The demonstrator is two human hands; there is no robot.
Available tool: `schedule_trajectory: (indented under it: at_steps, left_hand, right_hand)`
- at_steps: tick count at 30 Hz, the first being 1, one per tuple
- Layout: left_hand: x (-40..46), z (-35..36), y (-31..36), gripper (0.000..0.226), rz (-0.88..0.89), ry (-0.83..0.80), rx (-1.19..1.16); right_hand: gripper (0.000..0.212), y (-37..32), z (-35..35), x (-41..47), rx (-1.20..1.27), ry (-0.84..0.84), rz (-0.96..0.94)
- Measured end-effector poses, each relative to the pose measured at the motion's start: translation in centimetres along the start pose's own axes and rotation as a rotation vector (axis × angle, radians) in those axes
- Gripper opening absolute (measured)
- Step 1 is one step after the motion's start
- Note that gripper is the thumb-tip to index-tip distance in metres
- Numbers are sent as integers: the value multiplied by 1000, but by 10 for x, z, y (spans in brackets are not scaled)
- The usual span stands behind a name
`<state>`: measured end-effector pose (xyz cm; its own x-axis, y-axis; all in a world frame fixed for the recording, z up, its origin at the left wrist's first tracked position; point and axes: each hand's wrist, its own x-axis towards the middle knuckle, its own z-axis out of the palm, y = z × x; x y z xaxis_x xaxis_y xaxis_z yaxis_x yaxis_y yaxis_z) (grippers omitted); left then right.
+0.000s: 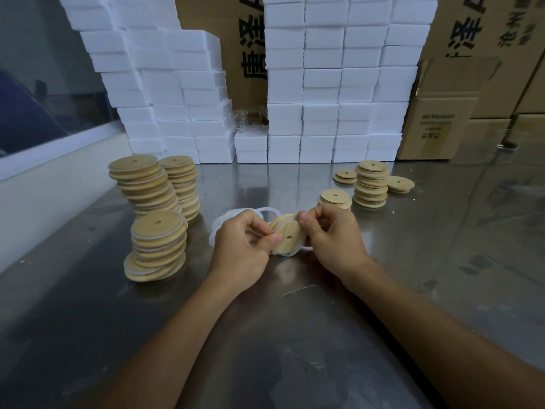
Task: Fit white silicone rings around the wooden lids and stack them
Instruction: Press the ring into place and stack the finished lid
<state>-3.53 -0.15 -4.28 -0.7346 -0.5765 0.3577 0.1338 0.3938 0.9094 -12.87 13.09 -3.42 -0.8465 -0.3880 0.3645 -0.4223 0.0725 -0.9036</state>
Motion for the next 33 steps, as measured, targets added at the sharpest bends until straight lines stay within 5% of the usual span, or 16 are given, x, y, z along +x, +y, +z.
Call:
schedule_trajectory:
  at_steps: [15,33]
  left_hand:
    - [-9,1,8,28,224,57,233]
    - [-3,2,4,33,114,49,129]
  right_hand:
    - [13,-10,-4,-10,-226,-58,-386]
    - [19,-6,-3,-5,-113,-8,-137]
